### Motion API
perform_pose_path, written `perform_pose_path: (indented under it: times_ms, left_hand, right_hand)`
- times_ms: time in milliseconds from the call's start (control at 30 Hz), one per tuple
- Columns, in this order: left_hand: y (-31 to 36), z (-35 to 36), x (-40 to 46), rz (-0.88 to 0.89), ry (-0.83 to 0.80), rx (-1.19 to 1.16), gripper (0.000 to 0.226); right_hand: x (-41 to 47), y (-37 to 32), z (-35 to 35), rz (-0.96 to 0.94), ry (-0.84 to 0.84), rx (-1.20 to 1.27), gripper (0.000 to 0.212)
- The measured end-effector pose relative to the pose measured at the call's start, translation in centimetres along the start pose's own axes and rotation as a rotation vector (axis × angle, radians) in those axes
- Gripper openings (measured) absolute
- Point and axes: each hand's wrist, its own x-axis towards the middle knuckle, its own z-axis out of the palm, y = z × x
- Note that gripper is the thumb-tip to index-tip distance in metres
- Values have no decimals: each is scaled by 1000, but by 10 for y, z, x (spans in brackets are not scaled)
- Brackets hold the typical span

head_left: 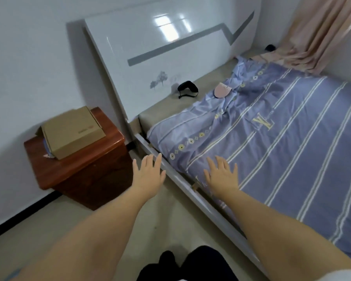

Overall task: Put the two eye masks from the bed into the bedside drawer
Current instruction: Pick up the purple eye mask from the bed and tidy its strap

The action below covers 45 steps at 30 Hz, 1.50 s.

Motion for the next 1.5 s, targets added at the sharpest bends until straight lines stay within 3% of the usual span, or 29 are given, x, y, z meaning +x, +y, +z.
perform_pose_path:
  times_ms: [167, 567, 800, 1000, 1133, 1267, 1400, 1500]
  left_hand:
    - [7, 1, 126, 99, -62, 0, 61]
    - [12, 16, 405, 64, -237, -99, 60]
    - [19, 105, 576, 193, -420, -165, 60]
    - [32, 174, 703, 357, -331, -89, 62]
    - [45, 204, 752, 390, -275, -39, 61]
    - [57, 216, 763, 400, -179, -27, 27]
    - [57, 210, 737, 484, -319, -74, 37]
    - [47, 185, 710, 454, -348, -210, 32]
  right_hand:
    - [110, 14, -11, 70, -44, 8, 53]
    - [399, 10, -30, 28, -155, -3, 52]
    - [539, 22, 41, 149, -218, 88, 50]
    - [580, 27, 130, 234, -239, 41, 56]
    - [577, 29, 155, 213, 14, 14, 58]
    - [580, 32, 164, 195, 161, 3, 55]
    - [581, 31, 159, 208, 68, -11, 57]
    - [581, 33, 145, 217, -173, 24, 60]
